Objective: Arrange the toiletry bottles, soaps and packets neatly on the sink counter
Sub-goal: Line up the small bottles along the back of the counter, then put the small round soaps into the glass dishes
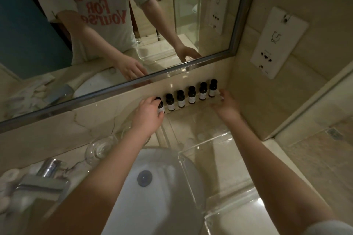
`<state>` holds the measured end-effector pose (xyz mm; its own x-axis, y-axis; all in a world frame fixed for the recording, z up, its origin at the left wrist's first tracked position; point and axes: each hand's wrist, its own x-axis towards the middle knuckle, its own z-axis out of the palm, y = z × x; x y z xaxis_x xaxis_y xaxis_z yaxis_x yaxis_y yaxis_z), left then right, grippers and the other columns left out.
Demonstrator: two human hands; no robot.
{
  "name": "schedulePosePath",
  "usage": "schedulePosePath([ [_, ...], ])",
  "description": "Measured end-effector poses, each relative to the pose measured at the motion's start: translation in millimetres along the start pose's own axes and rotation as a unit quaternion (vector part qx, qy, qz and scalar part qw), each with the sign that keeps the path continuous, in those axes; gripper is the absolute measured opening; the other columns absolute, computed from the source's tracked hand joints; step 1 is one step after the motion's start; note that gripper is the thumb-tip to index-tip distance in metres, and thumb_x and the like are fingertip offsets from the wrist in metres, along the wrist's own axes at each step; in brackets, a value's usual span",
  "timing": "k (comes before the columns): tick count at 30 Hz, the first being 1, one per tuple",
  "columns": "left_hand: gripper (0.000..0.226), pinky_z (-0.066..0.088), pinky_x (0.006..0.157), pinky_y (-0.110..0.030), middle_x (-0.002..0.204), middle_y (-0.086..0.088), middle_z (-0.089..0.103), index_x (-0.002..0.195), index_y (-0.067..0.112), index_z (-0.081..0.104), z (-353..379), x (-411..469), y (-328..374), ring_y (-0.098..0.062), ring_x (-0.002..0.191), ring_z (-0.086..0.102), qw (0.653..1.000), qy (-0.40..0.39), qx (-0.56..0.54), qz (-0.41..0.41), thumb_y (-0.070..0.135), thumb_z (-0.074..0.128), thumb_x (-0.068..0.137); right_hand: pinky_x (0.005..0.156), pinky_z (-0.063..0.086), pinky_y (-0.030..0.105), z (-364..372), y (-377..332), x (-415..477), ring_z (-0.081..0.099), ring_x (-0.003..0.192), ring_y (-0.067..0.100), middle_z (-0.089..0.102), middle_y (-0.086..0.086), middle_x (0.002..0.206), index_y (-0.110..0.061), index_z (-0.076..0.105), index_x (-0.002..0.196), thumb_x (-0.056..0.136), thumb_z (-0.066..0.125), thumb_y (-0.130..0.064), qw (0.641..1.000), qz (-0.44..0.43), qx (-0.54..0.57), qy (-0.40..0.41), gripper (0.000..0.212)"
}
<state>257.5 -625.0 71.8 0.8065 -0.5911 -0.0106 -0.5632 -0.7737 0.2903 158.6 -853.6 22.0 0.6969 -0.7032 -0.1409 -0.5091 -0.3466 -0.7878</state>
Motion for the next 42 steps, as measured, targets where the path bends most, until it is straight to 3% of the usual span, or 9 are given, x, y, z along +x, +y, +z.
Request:
schedulePosePath([
  [8,0.045,0.035,0.107,-0.038,0.143,-0.009,0.045,0.134,0.010,0.049,-18,-55,1,-0.030,0.130,0.039,1.000,0.003,-0.012,0.010,0.025,0.052,0.091,0.090,0.046,0.034,4,-32,-90,0.056,0.111,0.022,0.059,0.005,0.124,-0.014,0.054,0.124,0.081,0.070,-0.025,0.986,-0.140,-0.084,0.010,0.047],
  [17,0.039,0.046,0.094,-0.041,0.117,-0.017,0.062,0.116,0.006,0.063,-32,-157,-54,-0.035,0.113,0.054,0.998,-0.001,-0.057,-0.030,0.031,0.056,0.086,0.081,0.047,0.034,54,-70,-201,0.060,0.103,0.028,0.064,0.009,0.115,-0.011,0.059,0.118,0.085,0.063,-0.026,0.958,-0.233,-0.153,-0.072,0.036],
  [22,0.051,0.040,0.105,-0.037,0.139,-0.010,0.050,0.135,0.012,0.048,-26,-212,-104,-0.028,0.129,0.045,0.989,-0.082,-0.073,-0.096,0.033,0.056,0.089,0.088,0.045,0.033,97,-84,-260,0.058,0.110,0.023,0.061,0.003,0.121,-0.016,0.056,0.122,0.087,0.060,-0.028,0.940,-0.242,-0.189,-0.148,0.038],
  [29,0.055,0.036,0.108,-0.036,0.143,-0.011,0.045,0.139,0.012,0.043,-24,-284,-190,-0.028,0.131,0.042,0.973,-0.112,-0.075,-0.189,0.036,0.055,0.090,0.090,0.048,0.036,182,-103,-320,0.057,0.110,0.025,0.061,0.005,0.120,-0.018,0.054,0.125,0.087,0.060,-0.031,0.896,-0.259,-0.241,-0.267,0.040],
  [35,0.053,0.040,0.104,-0.036,0.138,-0.013,0.051,0.134,0.009,0.049,-29,-356,-272,-0.029,0.126,0.048,0.952,-0.090,-0.091,-0.277,0.039,0.054,0.090,0.102,0.041,0.036,262,-133,-361,0.049,0.124,0.026,0.053,0.006,0.136,-0.017,0.048,0.132,0.090,0.058,-0.031,0.829,-0.296,-0.278,-0.384,0.046],
  [42,0.051,0.043,0.103,-0.038,0.138,-0.012,0.051,0.135,0.010,0.048,-40,-422,-348,-0.028,0.123,0.051,0.911,-0.067,-0.114,-0.390,0.031,0.056,0.090,0.099,0.041,0.036,342,-178,-393,0.050,0.119,0.029,0.052,0.012,0.133,-0.013,0.047,0.133,0.089,0.059,-0.033,0.758,-0.347,-0.317,-0.452,0.050],
])
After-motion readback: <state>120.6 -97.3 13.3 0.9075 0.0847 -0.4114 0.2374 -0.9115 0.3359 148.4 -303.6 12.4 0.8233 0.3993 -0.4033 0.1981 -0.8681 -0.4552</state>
